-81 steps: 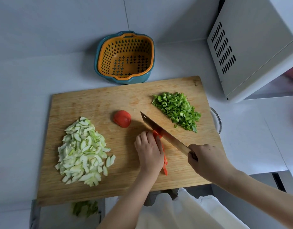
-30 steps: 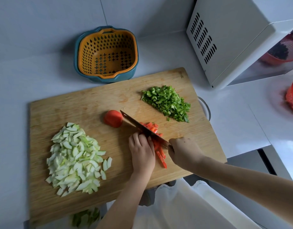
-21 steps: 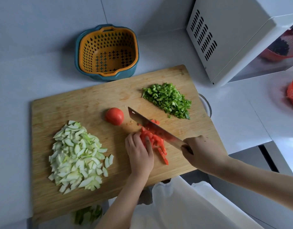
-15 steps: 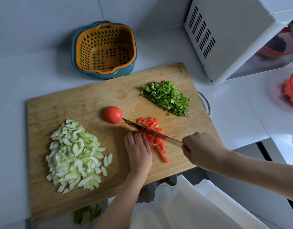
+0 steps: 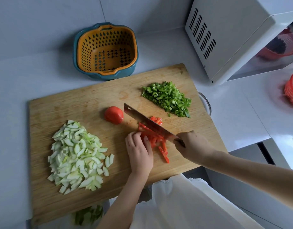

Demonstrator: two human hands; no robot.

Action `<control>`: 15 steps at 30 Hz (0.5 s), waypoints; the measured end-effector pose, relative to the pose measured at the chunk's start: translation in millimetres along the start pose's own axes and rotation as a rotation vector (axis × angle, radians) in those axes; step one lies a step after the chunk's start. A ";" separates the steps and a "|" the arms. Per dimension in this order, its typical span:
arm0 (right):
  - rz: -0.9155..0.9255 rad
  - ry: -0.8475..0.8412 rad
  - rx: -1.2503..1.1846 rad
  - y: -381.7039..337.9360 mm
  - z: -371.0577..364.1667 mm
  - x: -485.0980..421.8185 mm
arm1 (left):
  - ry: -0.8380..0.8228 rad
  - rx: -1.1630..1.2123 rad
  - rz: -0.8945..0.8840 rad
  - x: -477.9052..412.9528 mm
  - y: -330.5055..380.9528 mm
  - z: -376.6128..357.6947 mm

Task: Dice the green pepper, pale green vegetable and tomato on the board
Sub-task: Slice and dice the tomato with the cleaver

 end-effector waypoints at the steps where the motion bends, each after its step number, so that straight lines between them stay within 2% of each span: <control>1: -0.008 -0.011 0.013 0.6 3.0 5.7 | -0.001 0.018 0.017 -0.6 -1.8 1.1; 8: -0.019 -0.089 0.198 -5.6 3.8 24.4 | -0.035 -0.038 0.003 -1.4 -2.9 -1.9; 15: 0.020 -0.081 0.145 -28.1 -11.9 -18.2 | -0.030 -0.062 -0.020 -4.0 2.3 -0.6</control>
Point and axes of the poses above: each hand's wrist, its own x-axis away from the middle knuckle, its own z-axis out of the back of the hand, y = z × x, the point moved 10 cm from there along -x, towards the middle knuckle, and after that the axes turned 10 degrees about -y, right-handed, at the moved point
